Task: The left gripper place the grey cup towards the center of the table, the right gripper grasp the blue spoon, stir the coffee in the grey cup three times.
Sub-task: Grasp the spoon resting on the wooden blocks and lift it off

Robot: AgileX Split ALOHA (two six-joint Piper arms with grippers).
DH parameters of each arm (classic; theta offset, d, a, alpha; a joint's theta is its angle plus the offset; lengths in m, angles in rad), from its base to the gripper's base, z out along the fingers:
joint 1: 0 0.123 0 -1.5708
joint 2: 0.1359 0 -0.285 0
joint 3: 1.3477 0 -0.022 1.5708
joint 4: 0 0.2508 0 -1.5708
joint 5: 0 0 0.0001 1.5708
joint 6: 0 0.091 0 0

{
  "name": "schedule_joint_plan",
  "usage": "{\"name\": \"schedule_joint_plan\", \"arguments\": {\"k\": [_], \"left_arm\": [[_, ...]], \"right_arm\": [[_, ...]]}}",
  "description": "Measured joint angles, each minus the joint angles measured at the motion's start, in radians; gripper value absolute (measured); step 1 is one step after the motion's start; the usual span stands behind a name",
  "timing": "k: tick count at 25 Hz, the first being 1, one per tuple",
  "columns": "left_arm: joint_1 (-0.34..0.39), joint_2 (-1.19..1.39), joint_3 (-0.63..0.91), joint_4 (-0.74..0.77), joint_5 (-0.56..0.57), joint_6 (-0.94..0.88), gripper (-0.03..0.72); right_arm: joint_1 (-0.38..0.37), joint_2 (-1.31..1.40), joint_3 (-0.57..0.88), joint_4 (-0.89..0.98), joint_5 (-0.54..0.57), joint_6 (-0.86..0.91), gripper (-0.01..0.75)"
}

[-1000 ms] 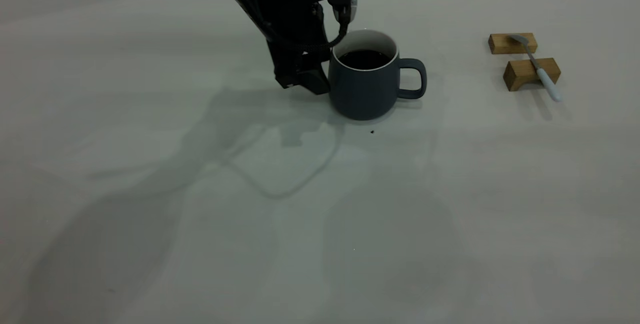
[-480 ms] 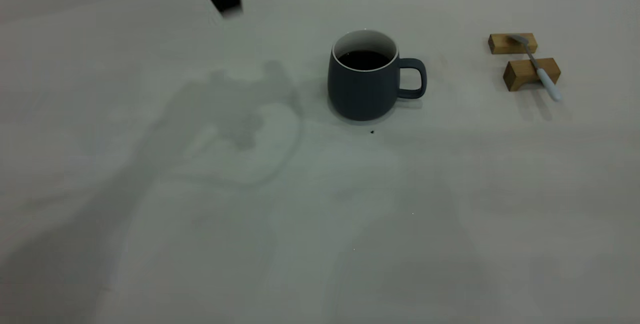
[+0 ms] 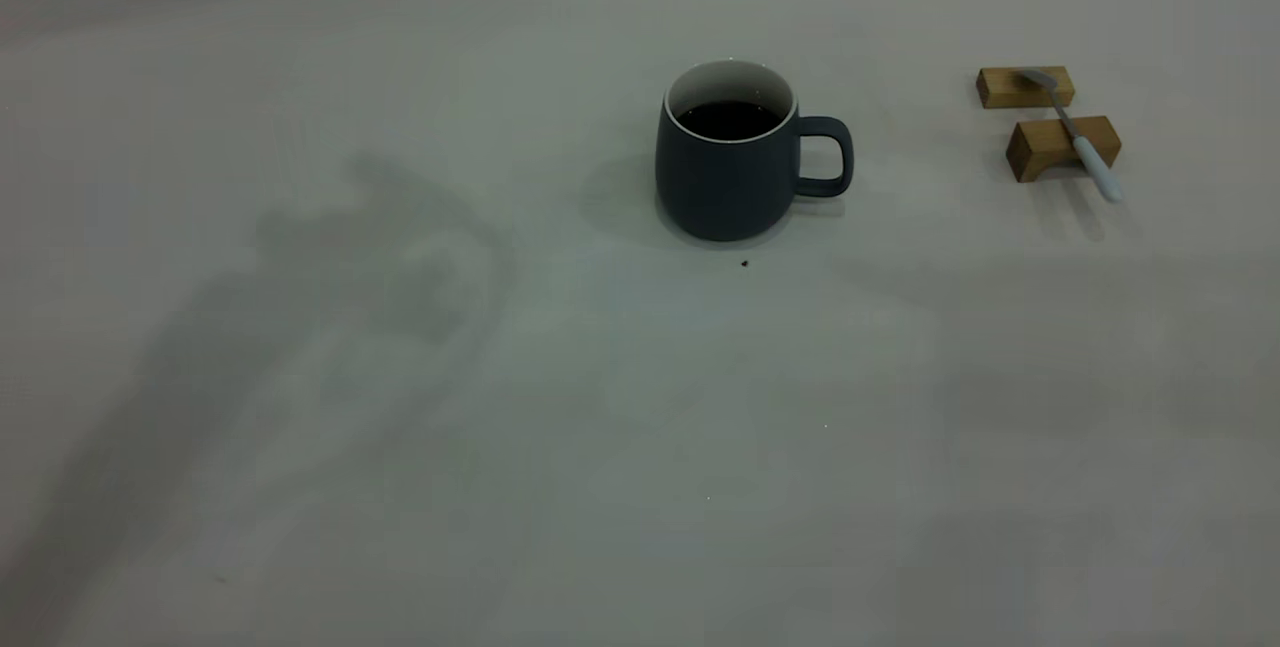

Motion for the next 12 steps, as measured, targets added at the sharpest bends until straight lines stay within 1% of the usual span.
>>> {"name": "schedule_joint_plan", "arguments": {"k": [4,6,12], "left_arm": [[0.0,-0.118,0.092,-0.004,0.0,-0.079,0.585],[0.0,-0.185,0.178,-0.005,0.0,-0.103,0.585],[0.0,-0.417,0.511,-0.005,0.0,-0.125,0.585]], "right_arm": [[0.0,0.0,0.0,0.0,0.0,0.0,0.238],[0.0,0.0,0.0,0.0,0.0,0.0,0.238],[0.0,0.0,0.0,0.0,0.0,0.0,0.238]]}}
